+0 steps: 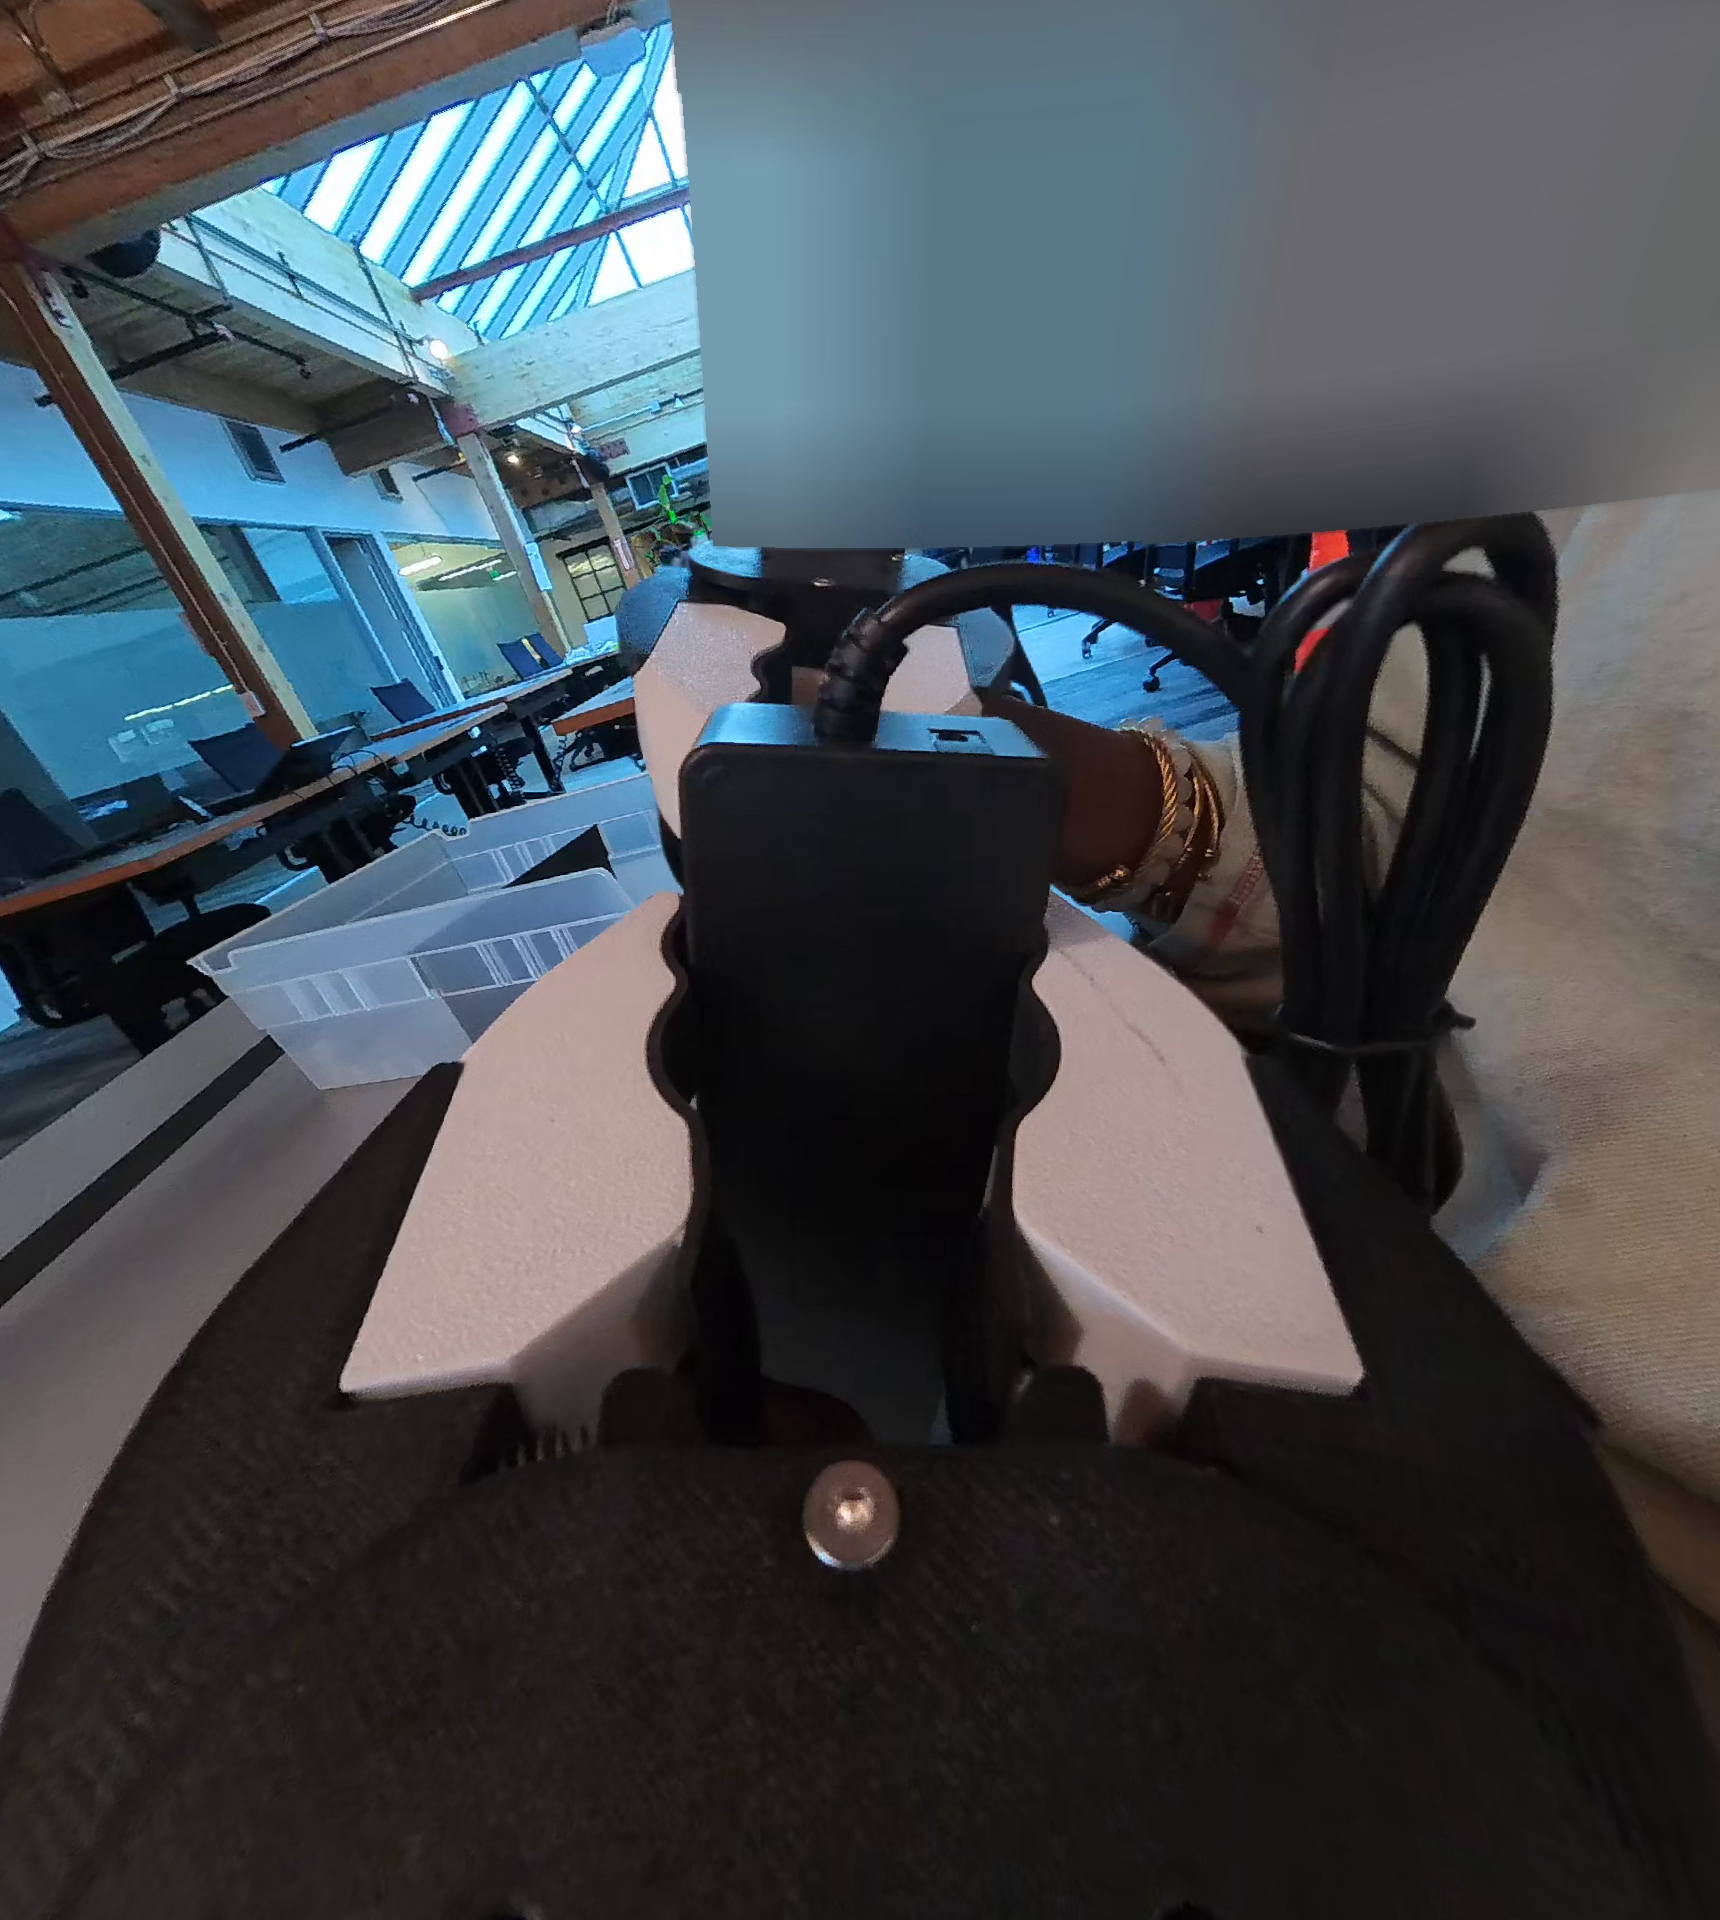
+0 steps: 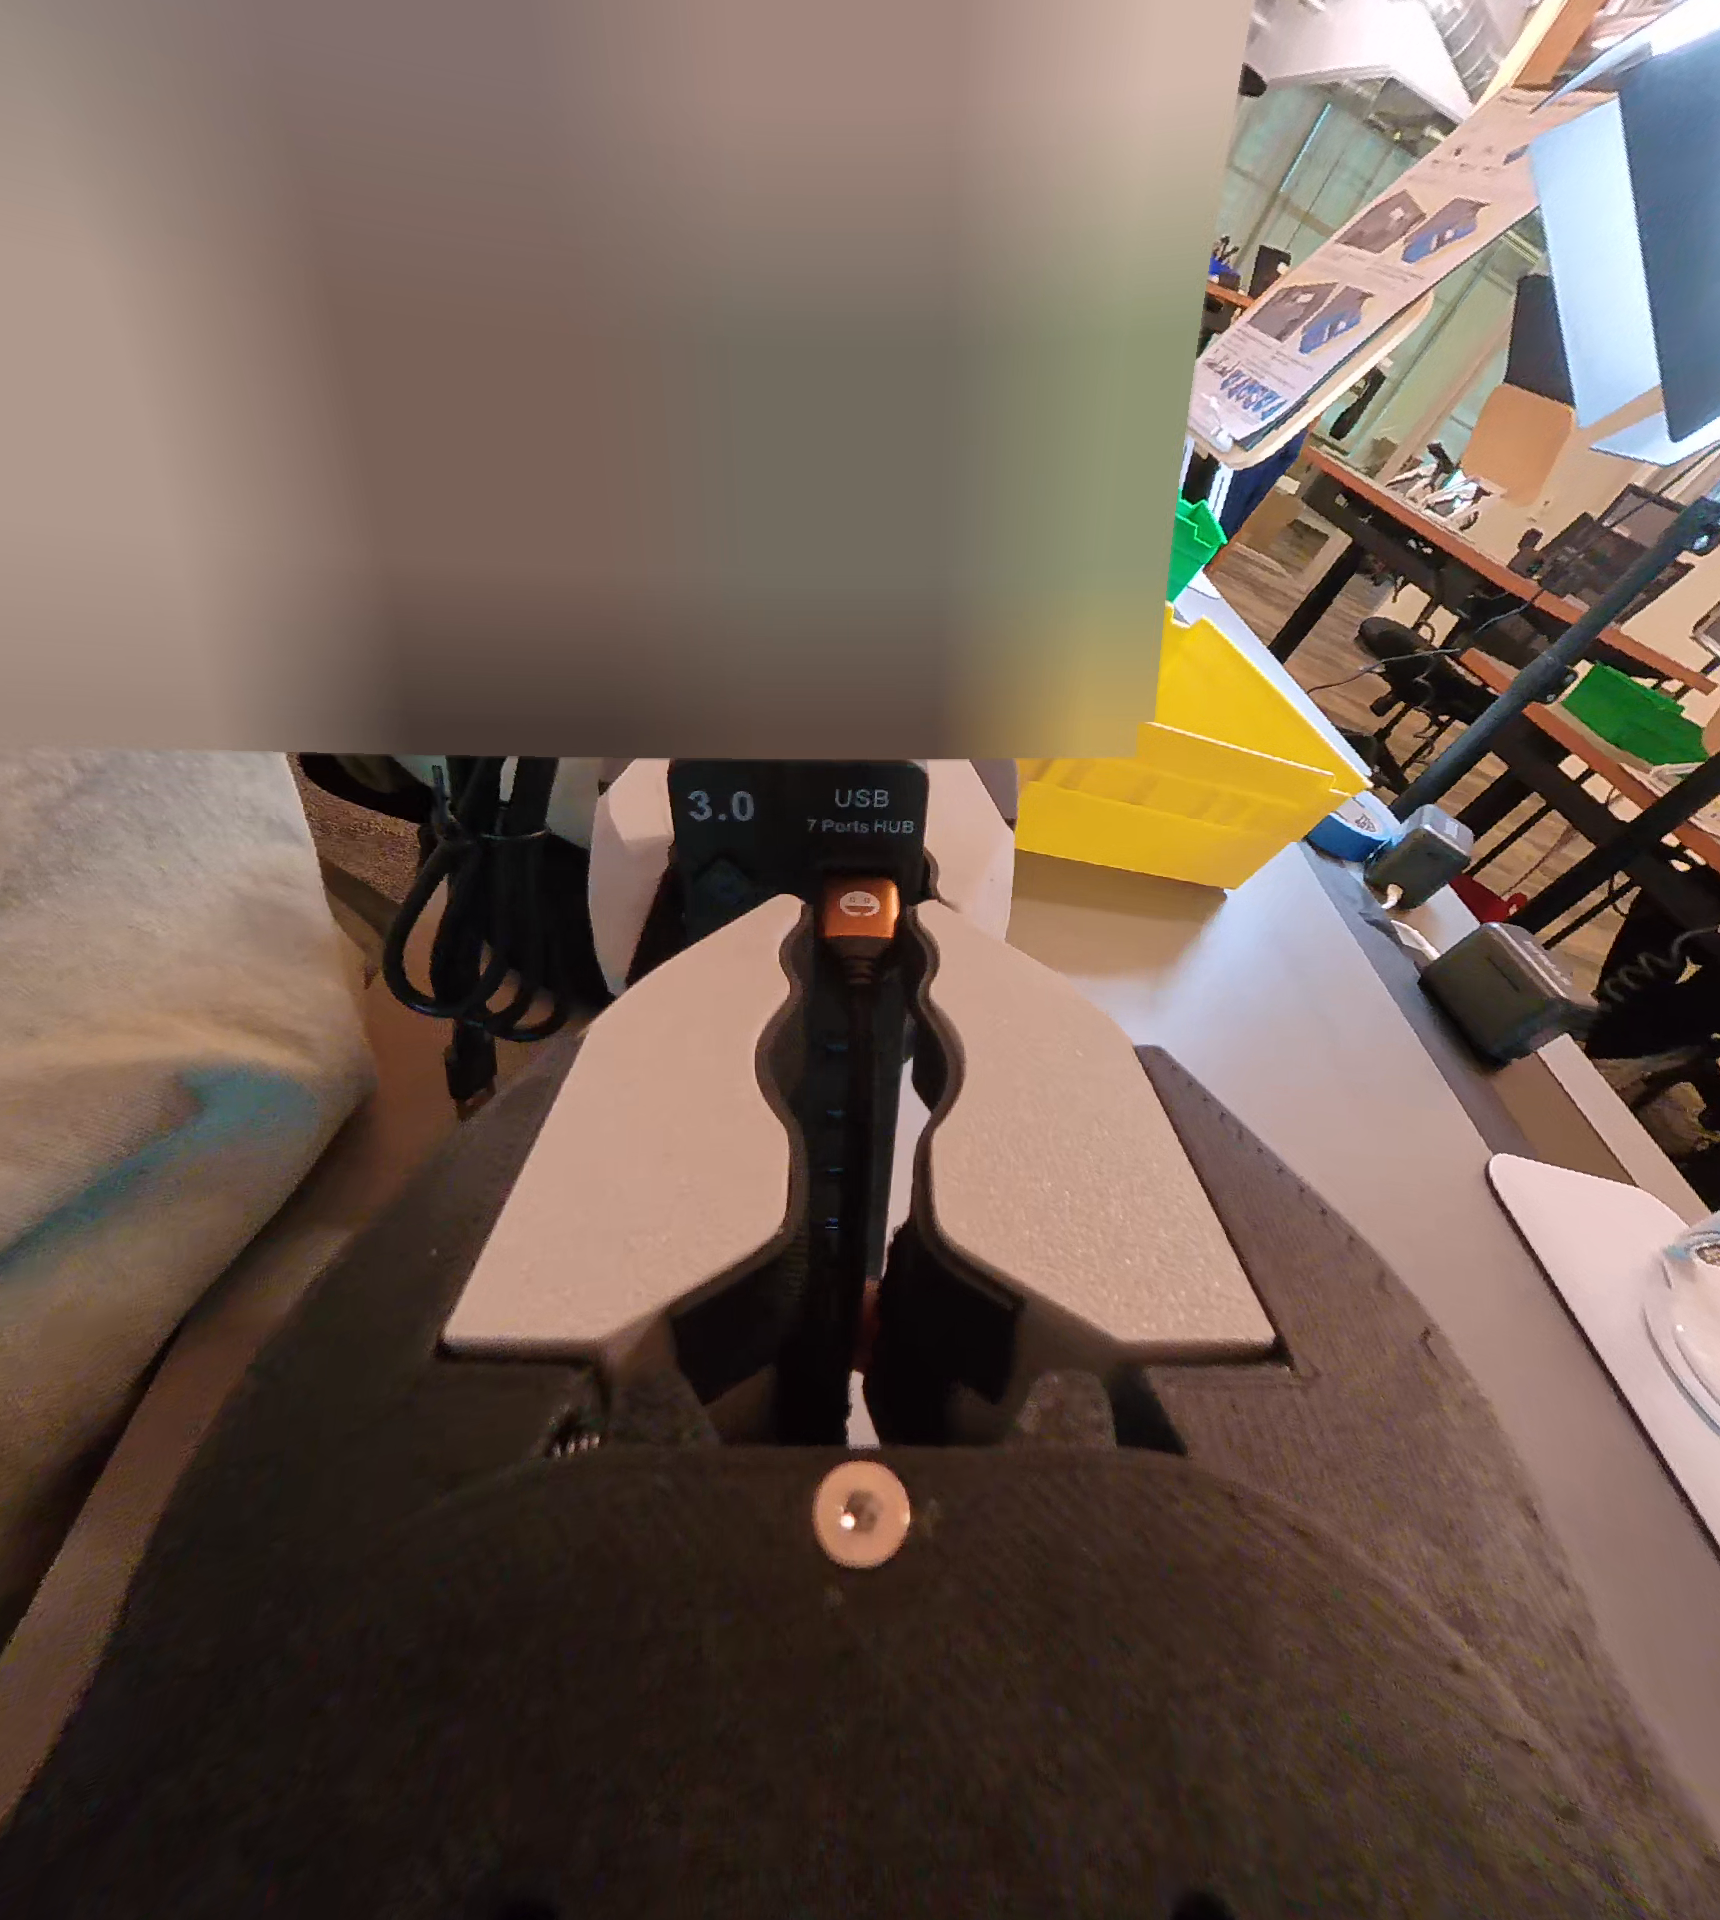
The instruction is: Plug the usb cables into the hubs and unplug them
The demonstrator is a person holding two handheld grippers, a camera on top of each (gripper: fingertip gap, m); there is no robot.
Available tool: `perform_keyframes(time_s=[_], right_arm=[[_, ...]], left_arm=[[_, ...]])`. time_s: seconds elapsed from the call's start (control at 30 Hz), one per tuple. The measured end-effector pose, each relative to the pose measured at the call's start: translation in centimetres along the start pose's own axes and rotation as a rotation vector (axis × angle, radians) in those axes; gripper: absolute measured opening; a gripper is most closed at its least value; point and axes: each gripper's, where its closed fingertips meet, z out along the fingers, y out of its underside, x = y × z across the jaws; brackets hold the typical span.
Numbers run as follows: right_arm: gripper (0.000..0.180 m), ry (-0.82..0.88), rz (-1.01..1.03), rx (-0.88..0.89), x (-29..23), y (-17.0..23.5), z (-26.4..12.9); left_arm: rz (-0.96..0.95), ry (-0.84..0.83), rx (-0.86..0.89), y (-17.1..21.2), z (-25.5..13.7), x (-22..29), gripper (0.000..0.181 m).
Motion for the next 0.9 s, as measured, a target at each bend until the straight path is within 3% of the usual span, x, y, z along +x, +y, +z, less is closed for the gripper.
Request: perform_keyframes(time_s=[0.23,0.47,0.7,0.9], right_arm=[[0.018,0.195,-0.091,-0.073,1.1,0.3,0.3],[0.017,0.023,-0.091,-0.051,0.1,-0.1,-0.2],[0.016,0.188,0.062,-0.054,1.5,0.4,0.4],[0.016,0.024,-0.022,-0.104,1.1,0.3,0.1]], left_arm=[[-0.045,-0.043,0.004,-0.1,-0.4,-1.1,0.057],[-0.033,0.042,-0.001,-0.2,-0.2,0.3,0.057],[-0.142,-0.011,0.029,-0.2,-1.0,-1.5,0.056],[-0.114,0.008,0.020,-0.2,-0.6,-0.9,0.056]])
